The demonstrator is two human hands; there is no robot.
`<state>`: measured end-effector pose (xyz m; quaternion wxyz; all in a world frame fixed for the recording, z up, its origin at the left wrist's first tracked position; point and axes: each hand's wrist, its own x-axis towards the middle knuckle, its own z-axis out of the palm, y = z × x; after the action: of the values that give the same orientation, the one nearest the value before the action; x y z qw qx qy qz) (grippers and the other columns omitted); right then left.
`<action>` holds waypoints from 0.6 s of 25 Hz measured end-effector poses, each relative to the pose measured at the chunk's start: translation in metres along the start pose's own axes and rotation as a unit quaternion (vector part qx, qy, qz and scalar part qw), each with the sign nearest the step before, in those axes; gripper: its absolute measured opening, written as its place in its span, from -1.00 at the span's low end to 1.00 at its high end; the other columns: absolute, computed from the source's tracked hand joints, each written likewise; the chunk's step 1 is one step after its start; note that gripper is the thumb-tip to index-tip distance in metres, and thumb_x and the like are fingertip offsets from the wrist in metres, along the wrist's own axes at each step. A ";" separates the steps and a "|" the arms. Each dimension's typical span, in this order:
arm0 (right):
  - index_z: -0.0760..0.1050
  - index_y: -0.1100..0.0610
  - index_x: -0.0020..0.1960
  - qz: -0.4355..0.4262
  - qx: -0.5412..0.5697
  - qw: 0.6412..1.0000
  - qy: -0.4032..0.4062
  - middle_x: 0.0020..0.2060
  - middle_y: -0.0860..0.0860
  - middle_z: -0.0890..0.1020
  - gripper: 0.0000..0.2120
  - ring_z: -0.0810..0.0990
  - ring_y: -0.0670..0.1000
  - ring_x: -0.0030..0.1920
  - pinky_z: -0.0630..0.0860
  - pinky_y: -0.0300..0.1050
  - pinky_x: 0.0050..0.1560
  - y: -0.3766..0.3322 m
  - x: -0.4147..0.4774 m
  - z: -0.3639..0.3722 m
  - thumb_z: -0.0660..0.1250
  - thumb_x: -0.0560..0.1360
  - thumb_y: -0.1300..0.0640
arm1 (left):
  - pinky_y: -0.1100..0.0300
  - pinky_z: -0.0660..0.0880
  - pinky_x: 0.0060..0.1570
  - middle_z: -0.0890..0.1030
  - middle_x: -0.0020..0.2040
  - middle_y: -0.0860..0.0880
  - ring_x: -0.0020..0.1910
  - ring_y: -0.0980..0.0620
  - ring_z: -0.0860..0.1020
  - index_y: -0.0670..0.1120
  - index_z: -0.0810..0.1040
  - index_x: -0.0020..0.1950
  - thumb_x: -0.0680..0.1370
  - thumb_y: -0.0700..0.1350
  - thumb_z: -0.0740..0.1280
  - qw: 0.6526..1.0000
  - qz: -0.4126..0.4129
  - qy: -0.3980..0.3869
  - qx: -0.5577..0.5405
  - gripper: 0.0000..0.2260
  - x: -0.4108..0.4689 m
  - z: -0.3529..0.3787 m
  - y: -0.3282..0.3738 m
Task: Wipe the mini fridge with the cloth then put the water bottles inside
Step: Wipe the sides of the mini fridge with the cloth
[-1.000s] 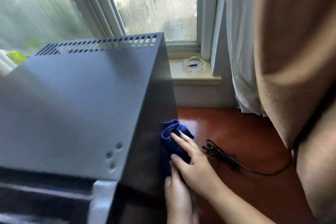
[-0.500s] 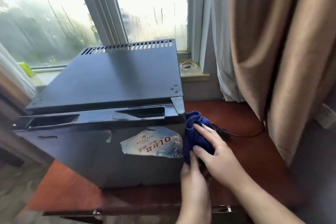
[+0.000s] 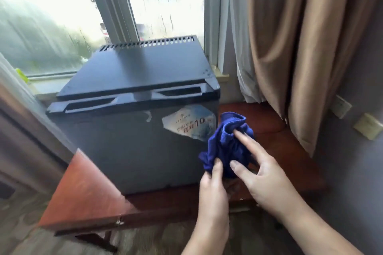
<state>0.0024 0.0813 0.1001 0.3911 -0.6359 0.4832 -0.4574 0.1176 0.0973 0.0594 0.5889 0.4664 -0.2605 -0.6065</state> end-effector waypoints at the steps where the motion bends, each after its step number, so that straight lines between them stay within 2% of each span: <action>1: 0.43 -0.21 0.47 0.012 0.014 1.000 0.007 0.46 -0.22 0.47 -0.37 0.40 -0.16 0.49 0.35 0.07 0.51 0.004 -0.017 0.008 0.44 0.50 0.26 | -0.29 0.39 0.47 0.70 0.30 -0.09 0.36 -0.14 0.62 0.00 0.63 0.37 0.54 0.22 0.36 1.000 -0.008 -0.005 0.010 -0.52 -0.015 -0.011 -0.003; 5: 0.48 -0.16 0.40 0.103 0.084 0.991 0.015 0.34 -0.24 0.57 -0.43 0.48 -0.29 0.38 0.40 -0.12 0.47 0.002 -0.088 0.067 0.43 0.52 0.32 | -0.19 0.41 0.48 0.72 0.27 -0.08 0.34 -0.09 0.64 -0.04 0.66 0.34 0.53 0.15 0.36 0.996 -0.046 0.023 0.074 -0.55 -0.072 -0.088 -0.006; 8: 0.48 -0.18 0.34 0.128 0.094 0.987 0.012 0.30 -0.28 0.57 -0.45 0.48 -0.36 0.34 0.39 -0.22 0.45 -0.019 -0.116 0.117 0.45 0.51 0.32 | -0.15 0.47 0.44 0.76 0.18 -0.05 0.25 -0.03 0.69 -0.08 0.69 0.27 0.65 -0.03 0.32 0.989 -0.049 0.051 0.127 -0.73 -0.099 -0.145 0.024; 10: 0.48 -0.19 0.32 0.132 0.098 0.986 0.015 0.29 -0.30 0.58 -0.46 0.48 -0.36 0.33 0.38 -0.26 0.41 -0.031 -0.123 0.149 0.45 0.51 0.31 | -0.10 0.51 0.40 0.78 0.14 -0.03 0.20 0.00 0.71 -0.09 0.69 0.25 0.68 -0.12 0.27 0.987 -0.045 0.053 0.142 -0.75 -0.105 -0.175 0.046; 15: 0.52 -0.17 0.28 0.128 0.110 0.985 0.040 0.19 -0.32 0.65 -0.53 0.54 -0.32 0.27 0.45 -0.31 0.31 -0.059 -0.117 0.231 0.42 0.52 0.30 | -0.12 0.49 0.42 0.77 0.16 -0.05 0.23 -0.02 0.70 -0.07 0.69 0.26 0.69 -0.08 0.26 0.988 -0.054 0.014 0.145 -0.74 -0.092 -0.251 0.090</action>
<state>0.2255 0.2214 0.0675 0.4943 -0.5027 0.5227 -0.4793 0.3667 0.2286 0.0532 0.4846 0.5690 -0.3120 -0.5866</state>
